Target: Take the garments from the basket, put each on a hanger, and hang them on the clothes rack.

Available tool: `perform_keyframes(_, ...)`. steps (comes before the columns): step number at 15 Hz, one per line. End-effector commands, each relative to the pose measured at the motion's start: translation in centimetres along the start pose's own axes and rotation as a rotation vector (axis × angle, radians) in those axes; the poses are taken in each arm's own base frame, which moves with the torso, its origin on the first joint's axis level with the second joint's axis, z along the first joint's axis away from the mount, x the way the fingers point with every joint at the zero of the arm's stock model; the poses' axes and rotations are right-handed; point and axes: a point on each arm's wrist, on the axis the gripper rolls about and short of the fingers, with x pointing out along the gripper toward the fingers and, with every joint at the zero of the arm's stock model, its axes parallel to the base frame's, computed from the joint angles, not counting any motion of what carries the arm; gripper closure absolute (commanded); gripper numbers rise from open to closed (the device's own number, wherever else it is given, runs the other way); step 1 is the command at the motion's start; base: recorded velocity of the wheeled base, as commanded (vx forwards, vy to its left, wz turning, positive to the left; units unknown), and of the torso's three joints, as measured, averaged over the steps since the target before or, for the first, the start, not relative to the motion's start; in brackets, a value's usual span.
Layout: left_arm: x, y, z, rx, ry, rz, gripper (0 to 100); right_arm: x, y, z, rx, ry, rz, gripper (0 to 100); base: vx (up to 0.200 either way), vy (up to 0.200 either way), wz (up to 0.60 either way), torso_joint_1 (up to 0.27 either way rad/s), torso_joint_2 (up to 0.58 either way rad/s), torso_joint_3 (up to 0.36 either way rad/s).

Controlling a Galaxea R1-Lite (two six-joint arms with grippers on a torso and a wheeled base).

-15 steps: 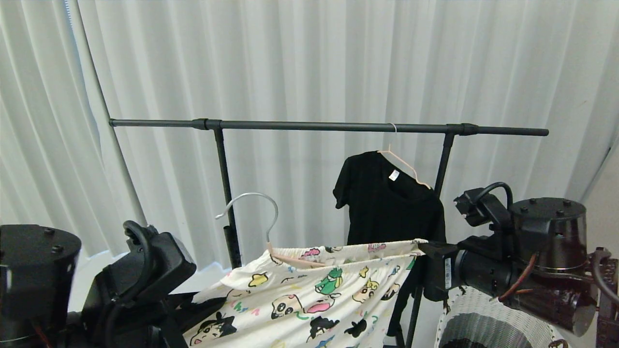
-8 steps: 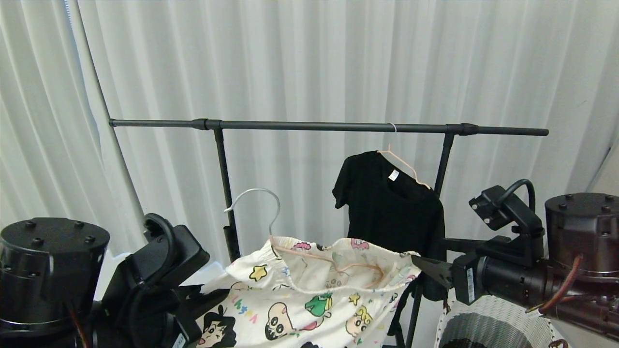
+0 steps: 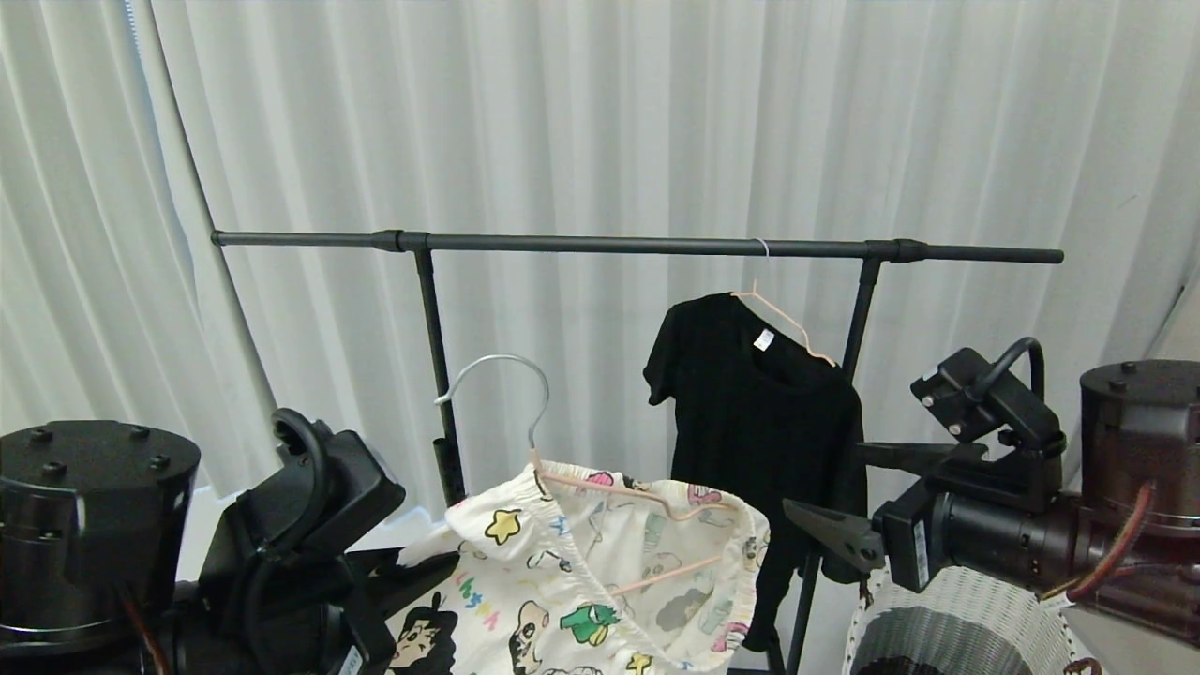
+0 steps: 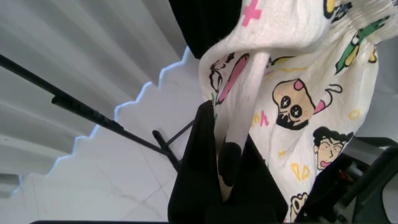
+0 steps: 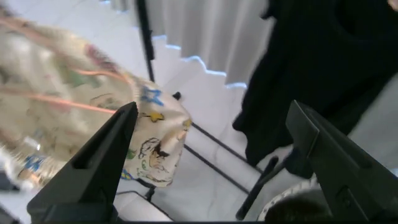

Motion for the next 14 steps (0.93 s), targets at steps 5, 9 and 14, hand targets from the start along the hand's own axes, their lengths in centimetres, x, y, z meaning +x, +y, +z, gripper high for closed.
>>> perform_keyframes(5, 0.1, -2.0, 0.4, 0.063, -0.020, -0.100, 100, -0.7, 2.5, 0.3, -0.281, 0.015, 0.292, 0, 0.000, 0.000, 0.00, 0.000, 0.00, 0.000)
perform_keyframes(9, 0.0, -3.8, 0.8, 0.127, -0.042, -0.191, 100, -0.8, 5.1, 0.8, -0.391, 0.101, 0.492, 0, 0.000, 0.000, 0.00, 0.000, 0.00, 0.000)
perform_keyframes(14, -0.2, -4.4, 1.2, 0.149, -0.085, -0.214, 100, 1.7, 6.6, 0.4, -0.403, 0.205, 0.544, 0, 0.000, 0.000, 0.00, 0.000, 0.00, 0.000)
